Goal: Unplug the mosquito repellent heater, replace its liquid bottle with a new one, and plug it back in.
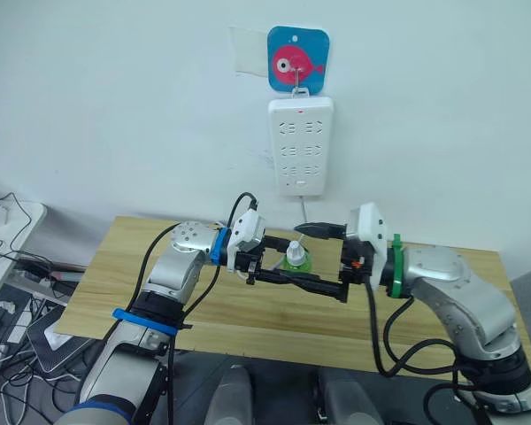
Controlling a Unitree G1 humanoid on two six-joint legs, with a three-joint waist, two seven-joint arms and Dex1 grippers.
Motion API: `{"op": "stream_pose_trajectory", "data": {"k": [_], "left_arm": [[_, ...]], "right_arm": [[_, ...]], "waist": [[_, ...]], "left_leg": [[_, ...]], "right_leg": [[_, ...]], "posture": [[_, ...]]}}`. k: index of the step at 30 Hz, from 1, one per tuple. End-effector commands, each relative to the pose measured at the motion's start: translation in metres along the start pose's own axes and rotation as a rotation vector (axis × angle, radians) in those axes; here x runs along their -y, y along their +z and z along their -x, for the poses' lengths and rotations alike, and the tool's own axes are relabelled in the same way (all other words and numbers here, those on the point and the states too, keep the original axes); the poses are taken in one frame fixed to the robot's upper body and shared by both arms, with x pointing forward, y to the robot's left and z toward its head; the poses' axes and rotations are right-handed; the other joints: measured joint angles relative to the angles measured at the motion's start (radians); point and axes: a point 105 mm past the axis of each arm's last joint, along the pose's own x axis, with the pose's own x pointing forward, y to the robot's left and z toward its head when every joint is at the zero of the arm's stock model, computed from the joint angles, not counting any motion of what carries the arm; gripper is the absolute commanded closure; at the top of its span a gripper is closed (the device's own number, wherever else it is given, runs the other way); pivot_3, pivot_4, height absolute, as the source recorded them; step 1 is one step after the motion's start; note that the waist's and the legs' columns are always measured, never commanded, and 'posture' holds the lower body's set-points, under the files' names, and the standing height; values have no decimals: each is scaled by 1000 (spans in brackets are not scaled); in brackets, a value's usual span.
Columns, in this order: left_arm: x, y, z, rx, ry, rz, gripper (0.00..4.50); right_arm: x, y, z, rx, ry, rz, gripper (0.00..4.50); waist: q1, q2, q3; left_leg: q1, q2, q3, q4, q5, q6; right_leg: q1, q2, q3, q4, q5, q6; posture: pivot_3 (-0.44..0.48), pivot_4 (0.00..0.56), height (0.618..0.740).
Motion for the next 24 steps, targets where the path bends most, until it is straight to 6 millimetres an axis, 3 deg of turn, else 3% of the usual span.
{"op": "stream_pose_trajectory", "data": {"k": [1, 9, 17, 20, 24], "left_arm": [[-3, 10, 2, 21, 9, -49, 2268], [-2, 10, 3, 22, 6, -51, 2268], [-2, 10, 4, 22, 14, -54, 2268], [-1, 9, 4, 20, 10, -52, 2268], [-3, 9, 2, 21, 5, -55, 2268]], "right_arm": [[10, 2, -5, -11, -80, 73, 44], [20, -6, 6, -55, -127, 83, 44], [26, 1, 53, -89, -117, 37, 44], [18, 5, 52, -67, -60, 5, 44], [1, 5, 33, -47, 26, -24, 44]], "waist": [[-4, 0, 0], [-10, 0, 0], [-10, 0, 0], [-15, 0, -1], [-18, 0, -1]], "left_leg": [[0, 0, 0, 0, 0, 0], [0, 0, 0, 0, 1, -1], [0, -1, 0, 0, 1, 0], [1, -1, 0, 0, 1, 0], [2, 0, 1, -1, 1, 1]], "right_leg": [[0, 0, 0, 0, 0, 0], [0, 0, 0, 0, 0, 0], [0, -1, 0, 0, 0, 0], [0, 0, 0, 1, 0, 0], [0, 0, 1, 3, 0, 0]], "posture": [[48, 185, 740], [49, 173, 740], [47, 163, 740], [42, 162, 740], [40, 160, 740]]}}
